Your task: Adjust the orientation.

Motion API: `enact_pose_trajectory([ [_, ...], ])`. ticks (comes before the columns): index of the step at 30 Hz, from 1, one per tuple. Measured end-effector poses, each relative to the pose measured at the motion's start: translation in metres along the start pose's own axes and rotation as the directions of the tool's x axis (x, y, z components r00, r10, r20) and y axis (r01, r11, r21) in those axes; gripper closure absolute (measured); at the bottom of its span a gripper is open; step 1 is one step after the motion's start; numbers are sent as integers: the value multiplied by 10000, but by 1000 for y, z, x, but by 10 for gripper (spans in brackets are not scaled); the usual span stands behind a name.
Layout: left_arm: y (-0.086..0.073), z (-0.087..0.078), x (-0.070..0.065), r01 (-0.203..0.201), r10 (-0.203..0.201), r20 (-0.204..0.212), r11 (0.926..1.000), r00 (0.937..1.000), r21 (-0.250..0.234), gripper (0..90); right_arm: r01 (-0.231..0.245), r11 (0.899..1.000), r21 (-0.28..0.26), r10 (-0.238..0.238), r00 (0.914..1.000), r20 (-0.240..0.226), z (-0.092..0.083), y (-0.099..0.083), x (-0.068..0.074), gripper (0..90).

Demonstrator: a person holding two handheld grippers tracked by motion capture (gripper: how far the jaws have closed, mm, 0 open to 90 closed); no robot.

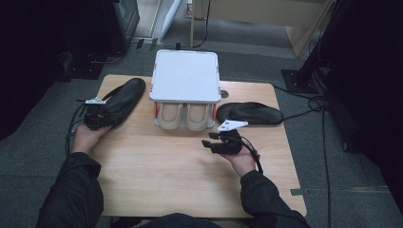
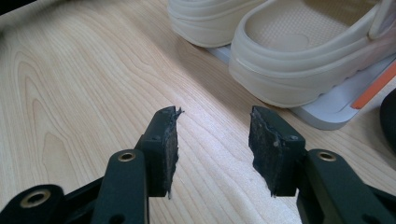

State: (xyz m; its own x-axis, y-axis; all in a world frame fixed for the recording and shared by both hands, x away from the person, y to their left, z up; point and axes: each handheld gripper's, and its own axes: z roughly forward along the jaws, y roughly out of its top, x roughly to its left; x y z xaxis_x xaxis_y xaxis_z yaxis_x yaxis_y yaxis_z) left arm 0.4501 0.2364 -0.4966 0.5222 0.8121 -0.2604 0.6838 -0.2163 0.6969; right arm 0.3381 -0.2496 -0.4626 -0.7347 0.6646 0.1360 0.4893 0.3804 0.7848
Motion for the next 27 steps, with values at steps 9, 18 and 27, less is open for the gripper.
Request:
enact_pose_trajectory([
  [9, -14, -17, 1, 83, -84, 55, 9999, 9999, 124, 672, 77, 9999, 70, -76, 9998, -175, 5, 3, 3, 525],
  [18, -22, -31, 16, 630, -631, -311, 9980, 9975, -33, 662, 167, 9998, 85, -164, 9995, -287, 9, 5, 4, 525],
  [27, 10, -32, -7, -135, 132, -49, 9972, 9999, -734, 674, 75, 10000, 58, -73, 9997, -243, 7, 5, 2, 525],
])
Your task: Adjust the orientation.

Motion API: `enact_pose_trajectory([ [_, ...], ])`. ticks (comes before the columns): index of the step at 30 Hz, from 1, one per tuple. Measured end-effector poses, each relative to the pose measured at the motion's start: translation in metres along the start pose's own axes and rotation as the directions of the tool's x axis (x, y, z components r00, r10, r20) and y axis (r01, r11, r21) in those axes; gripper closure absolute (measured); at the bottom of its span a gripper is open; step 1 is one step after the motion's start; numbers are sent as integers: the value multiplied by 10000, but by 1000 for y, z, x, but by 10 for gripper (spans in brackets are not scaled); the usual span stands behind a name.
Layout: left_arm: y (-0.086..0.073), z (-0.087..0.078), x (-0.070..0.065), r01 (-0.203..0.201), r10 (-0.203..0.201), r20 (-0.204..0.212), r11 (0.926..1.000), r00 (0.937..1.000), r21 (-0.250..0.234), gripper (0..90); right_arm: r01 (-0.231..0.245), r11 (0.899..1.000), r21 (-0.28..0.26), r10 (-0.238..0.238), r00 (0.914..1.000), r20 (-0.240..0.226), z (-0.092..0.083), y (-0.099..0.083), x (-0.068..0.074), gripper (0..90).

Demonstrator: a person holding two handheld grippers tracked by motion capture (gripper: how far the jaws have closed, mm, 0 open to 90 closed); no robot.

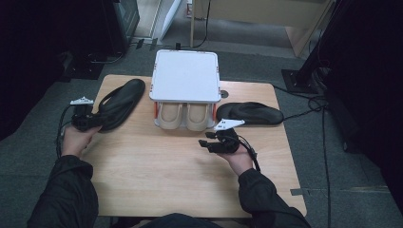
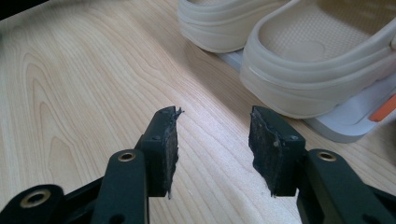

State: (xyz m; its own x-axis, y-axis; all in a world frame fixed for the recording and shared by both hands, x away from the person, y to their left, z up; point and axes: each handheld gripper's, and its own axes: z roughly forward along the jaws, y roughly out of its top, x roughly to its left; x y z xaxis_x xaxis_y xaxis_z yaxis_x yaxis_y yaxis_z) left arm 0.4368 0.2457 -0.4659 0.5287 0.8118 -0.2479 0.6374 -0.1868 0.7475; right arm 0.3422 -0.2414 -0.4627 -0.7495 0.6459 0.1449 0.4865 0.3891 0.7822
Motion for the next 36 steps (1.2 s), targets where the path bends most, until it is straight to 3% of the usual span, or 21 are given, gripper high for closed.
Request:
enact_pose_trajectory([
  [5, 19, 9, -3, -35, 35, 83, 10000, 10000, -70, 671, 7, 10000, 9, -7, 10000, -5, 0, -1, -1, 525],
  [10, 44, 19, 3, -39, 35, -270, 9999, 9996, -155, 672, -53, 10000, 62, 53, 10000, 9, 0, -1, -1, 526],
  [12, 49, 27, 9, 146, -148, -459, 9999, 9988, -44, 673, -50, 9999, 91, 50, 10000, -19, 0, -1, -1, 525],
  [15, 53, 39, 16, 365, -356, -782, 9993, 9963, 92, 660, -33, 9999, 122, 33, 10000, -26, 0, -2, 0, 525],
  [20, 61, 53, 19, 404, -371, -1047, 9988, 9938, 291, 538, -80, 10000, 52, 80, 10000, -23, -2, -3, -2, 525],
  [23, 64, 60, 22, 516, -462, -1061, 9975, 9933, 490, 528, -44, 10000, 65, 44, 10000, -25, -3, -4, -2, 525],
  [26, 65, 64, 23, 466, -395, -1047, 9967, 9937, 667, 548, -66, 9999, 104, 66, 10000, 8, -4, -5, -1, 525],
  [31, 63, 63, 23, 381, -316, -718, 9951, 9969, 914, 681, -76, 9999, 128, 75, 9999, 82, -7, -7, -2, 525],
  [36, 65, 61, 20, 206, -147, -658, 9959, 9977, 886, 685, -98, 9999, 63, 97, 9999, 135, -9, -8, -2, 525],
])
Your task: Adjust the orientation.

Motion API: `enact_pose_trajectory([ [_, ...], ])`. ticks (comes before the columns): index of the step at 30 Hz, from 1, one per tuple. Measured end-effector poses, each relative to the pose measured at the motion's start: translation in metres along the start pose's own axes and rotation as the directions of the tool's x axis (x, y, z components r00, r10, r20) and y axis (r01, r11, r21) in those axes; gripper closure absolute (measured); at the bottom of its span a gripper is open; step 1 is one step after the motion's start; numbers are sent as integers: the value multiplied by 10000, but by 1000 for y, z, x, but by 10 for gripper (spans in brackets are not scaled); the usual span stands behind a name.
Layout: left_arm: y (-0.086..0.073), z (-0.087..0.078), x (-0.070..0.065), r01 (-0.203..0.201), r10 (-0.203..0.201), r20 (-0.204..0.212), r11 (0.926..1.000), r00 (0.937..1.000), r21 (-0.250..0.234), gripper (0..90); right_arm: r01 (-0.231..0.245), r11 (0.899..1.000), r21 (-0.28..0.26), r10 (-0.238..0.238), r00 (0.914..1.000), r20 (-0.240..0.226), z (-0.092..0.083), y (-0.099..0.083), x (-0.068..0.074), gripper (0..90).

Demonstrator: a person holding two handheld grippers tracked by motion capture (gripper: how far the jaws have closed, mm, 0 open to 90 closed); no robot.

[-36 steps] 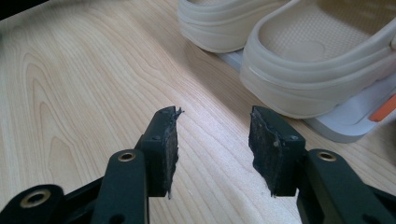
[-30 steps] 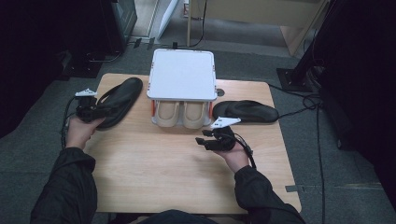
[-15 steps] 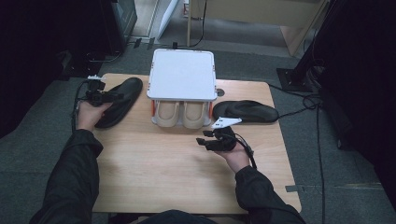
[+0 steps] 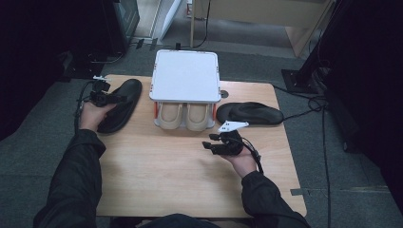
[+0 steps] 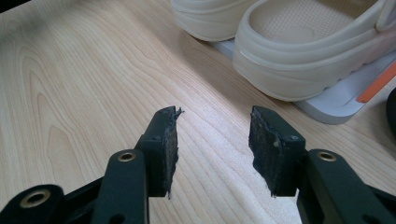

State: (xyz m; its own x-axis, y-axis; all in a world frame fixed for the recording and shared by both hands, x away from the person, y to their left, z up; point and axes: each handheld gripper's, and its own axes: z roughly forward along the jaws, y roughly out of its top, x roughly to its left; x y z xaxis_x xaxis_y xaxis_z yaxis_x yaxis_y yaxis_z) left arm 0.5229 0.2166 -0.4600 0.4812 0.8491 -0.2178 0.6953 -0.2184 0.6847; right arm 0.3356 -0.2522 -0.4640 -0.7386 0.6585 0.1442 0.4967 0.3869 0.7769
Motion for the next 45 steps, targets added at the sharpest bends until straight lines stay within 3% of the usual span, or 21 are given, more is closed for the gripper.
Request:
enact_pose_trajectory([
  [5, -2, 2, 2, -16, 14, 193, 9999, 9998, 118, 689, 55, 10000, 22, -55, 10000, -42, 2, 0, 1, 525],
  [10, -2, 5, -1, -296, 299, -100, 9992, 9995, 281, 693, 83, 9999, 80, -82, 9999, -85, 3, 0, 1, 524],
  [14, -4, 7, -1, -275, 254, 359, 9979, 9990, 592, 813, 78, 9999, 90, -77, 9999, -89, 3, 0, 2, 524],
  [15, -5, 9, -2, -366, 328, 484, 9962, 9983, 795, 840, 78, 9999, 86, -77, 9999, -87, 3, 0, 2, 523],
  [17, -7, 12, -8, -786, 753, 328, 9902, 9966, 1154, 889, 66, 9999, 76, -66, 9999, -82, 3, 0, 1, 523],
  [22, -13, 7, -13, -895, 828, 868, 9931, 9928, 761, 900, 72, 10000, 67, -71, 9999, -73, 3, 0, 1, 522],
  [27, -18, -9, -20, -1007, 938, 1792, 9945, 9793, 294, 900, 88, 9999, 84, -87, 9999, -100, 4, 0, 2, 522],
  [30, -20, -16, -20, -1114, 1060, 1567, 9934, 9820, 264, 900, 82, 9999, 128, -80, 9999, -95, 5, 0, 3, 522],
  [32, -19, -20, -16, -750, 727, 1514, 9971, 9858, 96, 900, 120, 9998, 160, -118, 9999, -108, 5, 0, 4, 522],
  [35, -14, -21, -10, -487, 473, 1146, 9988, 9923, 100, 751, 228, 9995, 205, -225, 9997, -137, 6, 0, 6, 522],
  [40, -1, -15, -8, -584, 563, 755, 9980, 9956, 259, 631, 134, 9995, 269, -129, 9998, -157, 8, 0, 5, 522],
  [45, 1, 0, 0, -351, 316, 525, 9972, 9981, 667, 602, 129, 9996, 259, -126, 9998, -121, 8, 0, 4, 521],
])
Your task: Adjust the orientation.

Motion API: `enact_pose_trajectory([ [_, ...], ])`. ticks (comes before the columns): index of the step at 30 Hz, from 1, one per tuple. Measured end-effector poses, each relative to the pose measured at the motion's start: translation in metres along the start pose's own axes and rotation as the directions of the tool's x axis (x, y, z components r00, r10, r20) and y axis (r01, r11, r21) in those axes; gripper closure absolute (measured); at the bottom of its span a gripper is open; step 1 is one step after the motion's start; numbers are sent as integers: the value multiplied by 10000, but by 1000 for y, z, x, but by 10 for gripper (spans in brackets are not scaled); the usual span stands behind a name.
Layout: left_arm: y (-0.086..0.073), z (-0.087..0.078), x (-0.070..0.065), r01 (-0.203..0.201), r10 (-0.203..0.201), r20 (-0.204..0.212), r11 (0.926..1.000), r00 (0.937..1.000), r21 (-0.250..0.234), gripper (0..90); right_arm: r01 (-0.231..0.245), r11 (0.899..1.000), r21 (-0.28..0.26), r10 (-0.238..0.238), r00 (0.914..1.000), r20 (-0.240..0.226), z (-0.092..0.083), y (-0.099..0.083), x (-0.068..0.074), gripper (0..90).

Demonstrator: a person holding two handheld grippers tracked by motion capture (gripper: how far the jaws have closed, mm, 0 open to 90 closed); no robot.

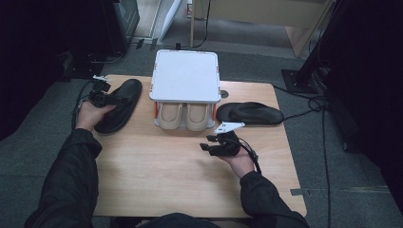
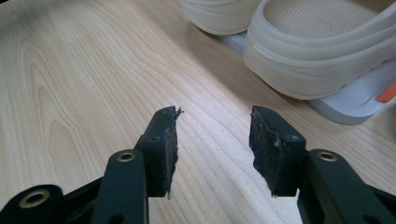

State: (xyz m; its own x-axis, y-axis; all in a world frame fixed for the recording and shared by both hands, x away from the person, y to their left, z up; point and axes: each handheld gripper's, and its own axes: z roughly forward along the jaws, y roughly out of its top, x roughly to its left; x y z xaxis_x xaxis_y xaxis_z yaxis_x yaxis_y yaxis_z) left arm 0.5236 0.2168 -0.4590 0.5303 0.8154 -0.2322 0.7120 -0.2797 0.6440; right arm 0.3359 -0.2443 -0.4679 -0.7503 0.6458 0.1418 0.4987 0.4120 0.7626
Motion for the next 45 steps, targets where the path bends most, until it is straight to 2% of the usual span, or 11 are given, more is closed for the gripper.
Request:
enact_pose_trajectory([
  [7, -1, 0, 7, 116, -116, -36, 9999, 9999, 0, 646, -45, 10000, 24, 45, 10000, -73, 0, -1, -1, 522],
  [9, -1, -2, 10, 211, -210, -368, 9998, 9991, 39, 592, -18, 10000, -38, 17, 9999, -109, -1, 0, -1, 521],
  [11, -2, -4, 13, 357, -355, -183, 9993, 9992, 76, 582, 9, 10000, -66, -9, 10000, -97, -2, 0, 0, 521],
  [13, -3, -3, 12, 233, -234, 43, 9995, 9997, 211, 596, 7, 10000, -56, -8, 9999, -115, -2, 0, 0, 521],
  [16, -4, 0, 9, -16, 17, -24, 9988, 10000, 498, 661, 1, 10000, -15, -1, 9999, -102, 0, 0, -1, 522],
  [19, -7, -1, 8, 72, -94, 530, 9991, 9986, 411, 766, 22, 10000, 11, -22, 9999, -104, 1, 0, 0, 522],
  [26, -17, -5, -10, -561, 493, 1258, 9971, 9908, 513, 794, 41, 10000, 60, -41, 9999, -109, 2, 0, 1, 521],
  [32, -31, -13, -25, -948, 801, 1877, 9930, 9790, 704, 795, 113, 9999, 24, -112, 9999, -114, 1, 1, 3, 521],
  [36, -40, -18, -28, -598, 507, 1716, 9971, 9839, 481, 752, 136, 9999, 20, -136, 9998, -144, 2, 1, 3, 520],
  [37, -41, -22, -30, -507, 454, 1656, 9983, 9851, 282, 704, 115, 9999, 47, -114, 9998, -145, 2, 1, 3, 521],
  [45, -52, -60, -51, -539, 611, 1046, 9961, 9926, -703, 652, 121, 9998, -136, -125, 9995, -282, 2, 6, 2, 520],
])
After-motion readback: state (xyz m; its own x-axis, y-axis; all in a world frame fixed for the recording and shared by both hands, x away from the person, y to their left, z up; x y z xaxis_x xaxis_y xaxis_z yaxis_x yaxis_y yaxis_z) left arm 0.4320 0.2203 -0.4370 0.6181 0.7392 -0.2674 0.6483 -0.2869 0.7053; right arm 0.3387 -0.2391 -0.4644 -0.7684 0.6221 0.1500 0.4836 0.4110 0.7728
